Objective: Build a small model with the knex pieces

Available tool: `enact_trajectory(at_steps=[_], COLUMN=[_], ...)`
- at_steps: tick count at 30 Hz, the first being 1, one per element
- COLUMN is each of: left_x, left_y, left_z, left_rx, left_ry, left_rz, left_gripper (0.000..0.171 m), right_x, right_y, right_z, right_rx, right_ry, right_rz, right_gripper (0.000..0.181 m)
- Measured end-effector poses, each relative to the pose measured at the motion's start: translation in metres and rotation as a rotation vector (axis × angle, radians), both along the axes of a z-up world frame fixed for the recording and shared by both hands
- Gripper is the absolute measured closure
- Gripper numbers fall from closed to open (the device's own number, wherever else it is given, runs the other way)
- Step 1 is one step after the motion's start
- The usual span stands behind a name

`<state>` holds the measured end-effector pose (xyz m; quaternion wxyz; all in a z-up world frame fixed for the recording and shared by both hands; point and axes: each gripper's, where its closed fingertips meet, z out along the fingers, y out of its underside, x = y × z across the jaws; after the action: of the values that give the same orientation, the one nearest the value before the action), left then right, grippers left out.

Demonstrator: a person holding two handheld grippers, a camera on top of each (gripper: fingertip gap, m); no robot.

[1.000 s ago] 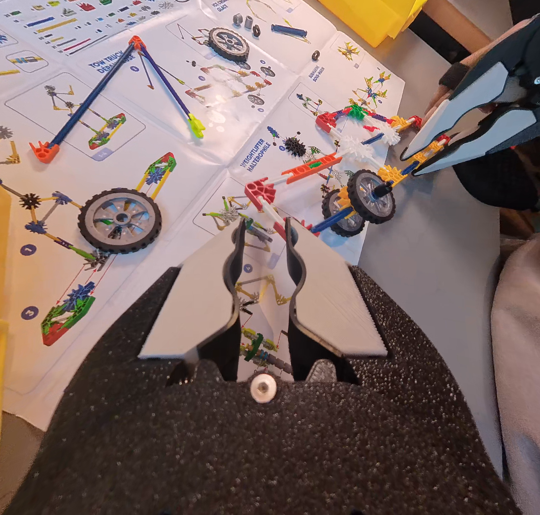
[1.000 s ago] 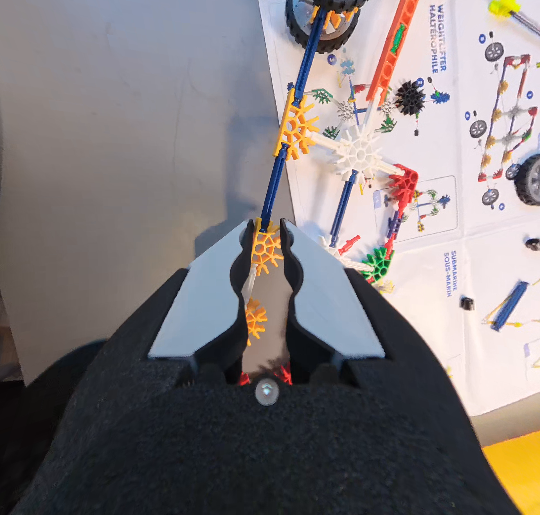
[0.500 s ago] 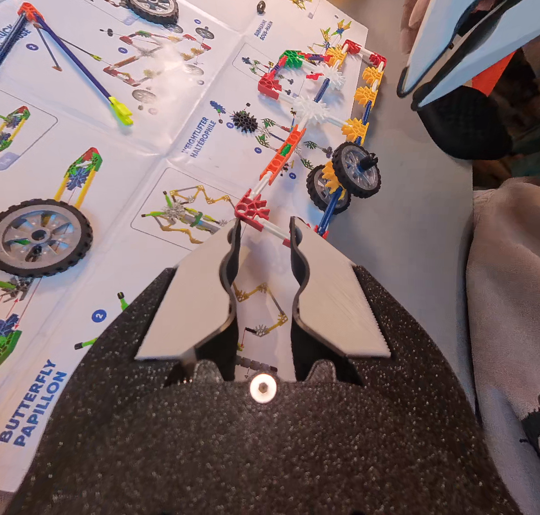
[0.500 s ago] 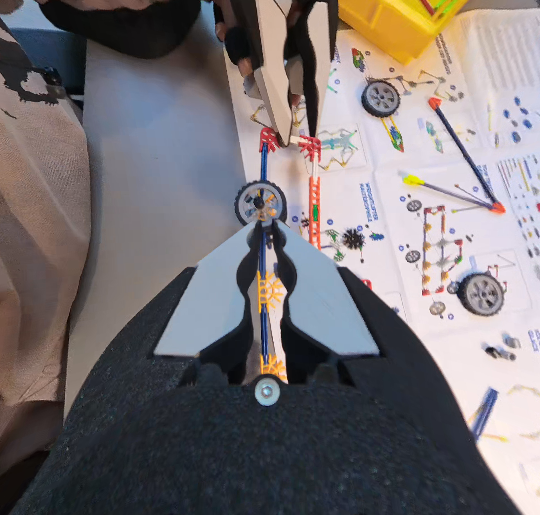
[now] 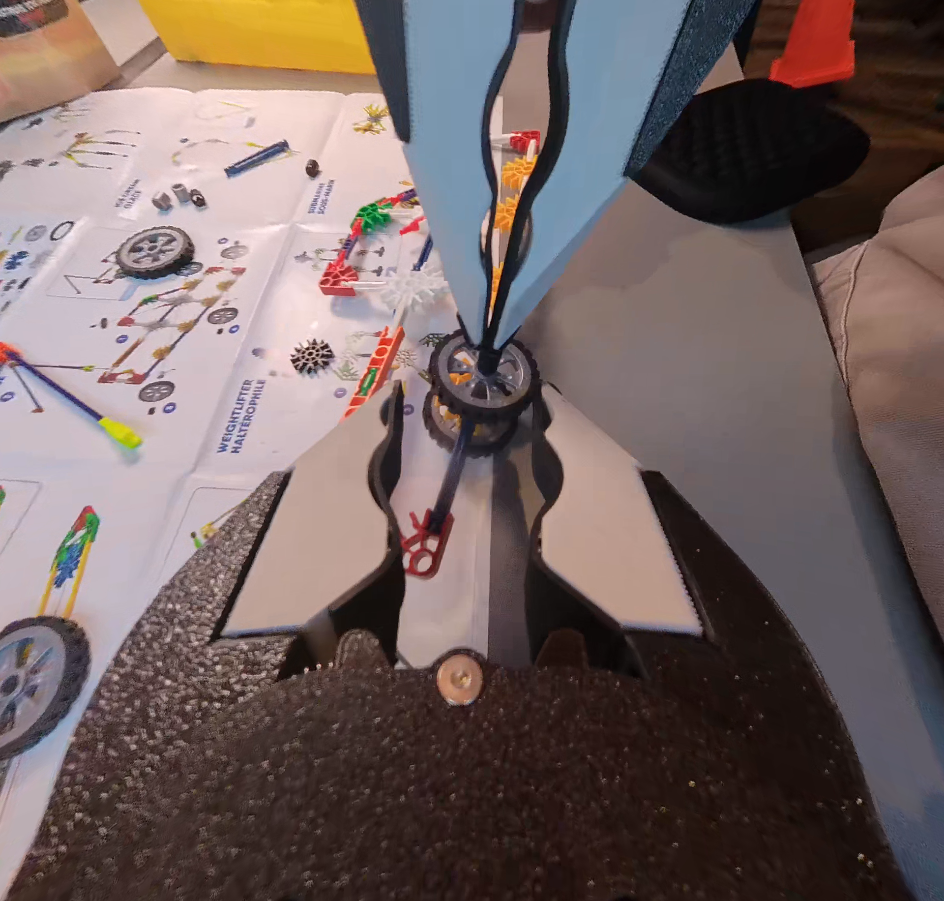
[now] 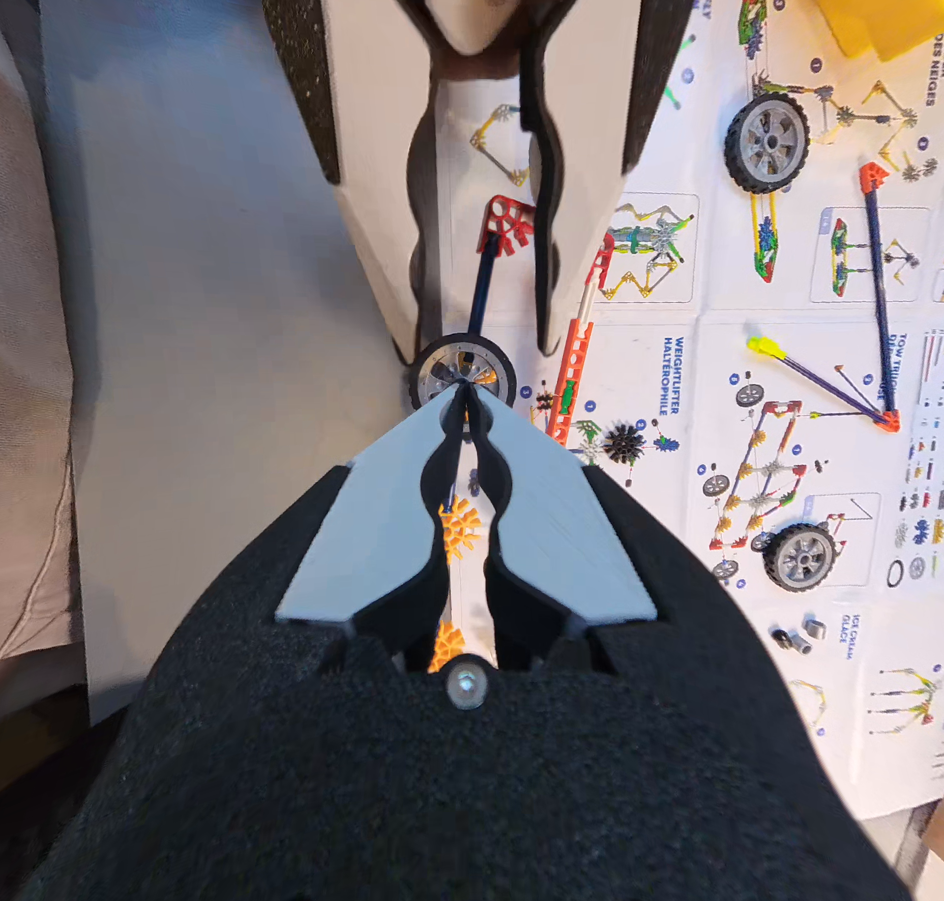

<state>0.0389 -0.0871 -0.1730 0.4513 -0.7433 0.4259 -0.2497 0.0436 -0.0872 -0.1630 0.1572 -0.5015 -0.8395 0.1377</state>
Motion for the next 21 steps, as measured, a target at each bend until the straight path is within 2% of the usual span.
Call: enact_trajectory(at_steps=[3, 8, 10, 13, 21], left_x=[0.011, 0.016, 0.015, 0.015, 0.013], left_y=[0.002, 0.006, 0.006, 0.007, 0.009], left_z=[-0.008, -0.011, -0.011, -0.011, -0.011], left_rx=[-0.005, 0.027, 0.012, 0.0, -0.026], left_ry=[0.036, 0.075, 0.065, 0.057, 0.041], left_rz=[-0.01, -0.006, -0.003, -0.003, 0.009], left_gripper=[0.119, 0.126, 0.126, 0.126, 0.126], right_x=[-0.001, -0.001, -0.002, -0.001, -0.001], right_y=[0.002, 0.004, -0.002, 0.004, 0.005], right_z=[0.0, 0.0, 0.004, 0.002, -0.003], right_rx=[0.034, 0.051, -0.008, 0.058, 0.055], right_ry=[-0.026, -0.072, -0.061, -0.08, -0.155], right_rz=[0.007, 0.018, 0.003, 0.012, -0.012], right_gripper=[0.181, 0.181, 0.181, 0.181, 0.181])
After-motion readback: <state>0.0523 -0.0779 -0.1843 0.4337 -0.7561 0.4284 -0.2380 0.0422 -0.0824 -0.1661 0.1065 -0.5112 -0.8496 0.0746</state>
